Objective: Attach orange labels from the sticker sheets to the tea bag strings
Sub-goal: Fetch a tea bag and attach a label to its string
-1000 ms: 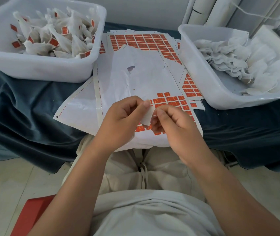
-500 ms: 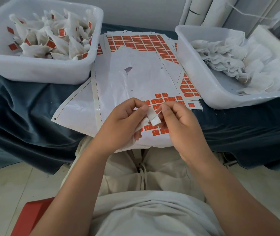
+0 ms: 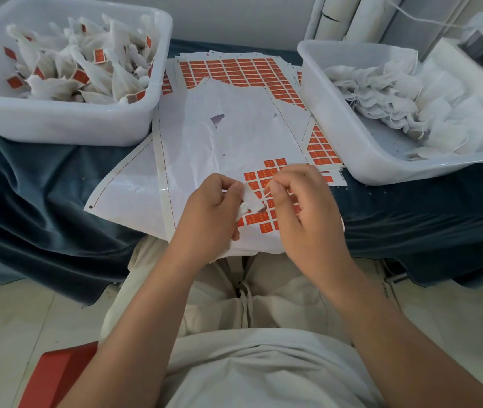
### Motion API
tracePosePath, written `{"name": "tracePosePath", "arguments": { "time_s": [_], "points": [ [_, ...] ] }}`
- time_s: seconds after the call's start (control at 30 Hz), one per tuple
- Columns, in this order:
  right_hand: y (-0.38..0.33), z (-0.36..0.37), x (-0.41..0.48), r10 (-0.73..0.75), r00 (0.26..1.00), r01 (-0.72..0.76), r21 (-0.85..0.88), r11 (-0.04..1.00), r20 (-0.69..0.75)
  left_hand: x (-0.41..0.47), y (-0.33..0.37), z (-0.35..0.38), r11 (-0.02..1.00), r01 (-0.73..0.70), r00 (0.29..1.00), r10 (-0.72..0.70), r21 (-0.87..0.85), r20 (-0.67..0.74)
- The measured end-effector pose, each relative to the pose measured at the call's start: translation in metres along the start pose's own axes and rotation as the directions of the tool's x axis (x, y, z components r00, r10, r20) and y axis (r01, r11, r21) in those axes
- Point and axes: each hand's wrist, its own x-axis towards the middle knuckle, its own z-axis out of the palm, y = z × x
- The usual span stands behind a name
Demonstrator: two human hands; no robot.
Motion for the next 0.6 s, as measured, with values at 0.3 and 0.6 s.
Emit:
{"name": "tracePosePath", "arguments": {
  "time_s": [0.3, 0.6],
  "points": [
    [0.0038, -0.0014, 0.0036, 0.095, 0.995, -0.098, 0.063, 0.993, 0.04, -0.0039, 0.0013, -0.0019, 0.994, -0.024, 0.994, 0.035, -0.106, 0.102],
    [0.0016, -0.0053, 0.0068, 0.18, 0.981, -0.189, 0.119, 0.975, 0.077, -0.0089, 0.0029, -0.003, 0.979, -0.102, 0.958, 0.144, -0.175, 0.248]
  ]
}}
